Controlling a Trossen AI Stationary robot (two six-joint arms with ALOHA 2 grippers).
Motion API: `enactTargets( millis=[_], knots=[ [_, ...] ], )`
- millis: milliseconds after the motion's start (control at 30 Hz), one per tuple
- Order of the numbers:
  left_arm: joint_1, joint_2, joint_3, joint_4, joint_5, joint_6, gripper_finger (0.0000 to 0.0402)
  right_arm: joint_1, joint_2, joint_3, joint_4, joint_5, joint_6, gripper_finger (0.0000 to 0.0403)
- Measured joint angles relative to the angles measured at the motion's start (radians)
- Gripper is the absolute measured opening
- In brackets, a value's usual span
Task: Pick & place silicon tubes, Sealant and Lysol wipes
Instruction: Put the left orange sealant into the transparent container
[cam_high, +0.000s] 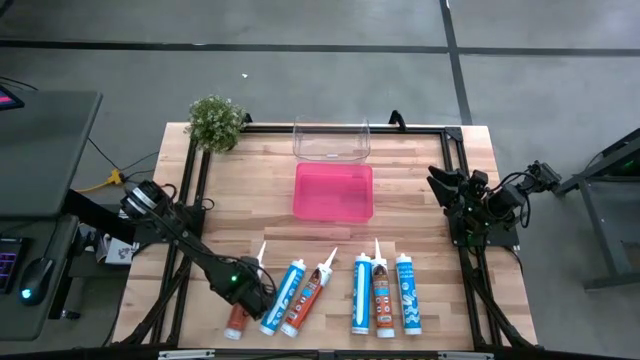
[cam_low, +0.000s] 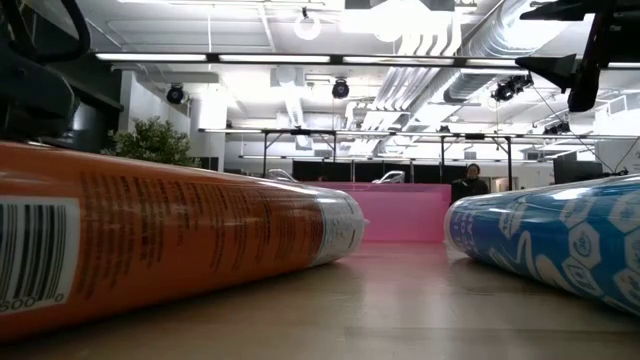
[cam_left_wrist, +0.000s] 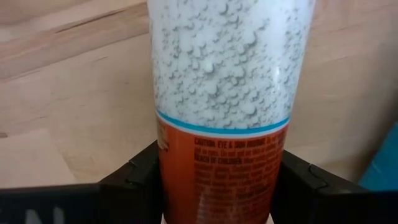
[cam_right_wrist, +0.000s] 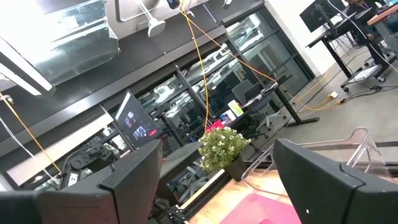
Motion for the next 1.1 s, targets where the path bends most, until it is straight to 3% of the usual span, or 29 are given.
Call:
enactTargets(
  millis=[367,533,767,967,1100],
  knots=[
    [-0.001,0.004,0.032,-0.034,-0.093,0.098,0.0192,0.0,0.0,0.0,0.0,0.0,0.0,0.0303],
    [-0.045,0.0,0.032,-0.038,-0.209,0.05,0.019,0.0,0.0,0.0,0.0,0.0,0.0,0.0303],
    [-0.105,-0.027,0.063,-0.146,-0.513,-0.025,0.0188,0.0,0.0,0.0,0.0,0.0,0.0,0.0303],
    [-0.141,-0.066,0.109,-0.174,-0.762,0.062,0.0188,0.0,0.0,0.0,0.0,0.0,0.0,0.0303],
    [-0.14,-0.073,0.136,-0.172,-0.836,0.1,0.0188,0.0,0.0,0.0,0.0,0.0,0.0,0.0303]
  ],
)
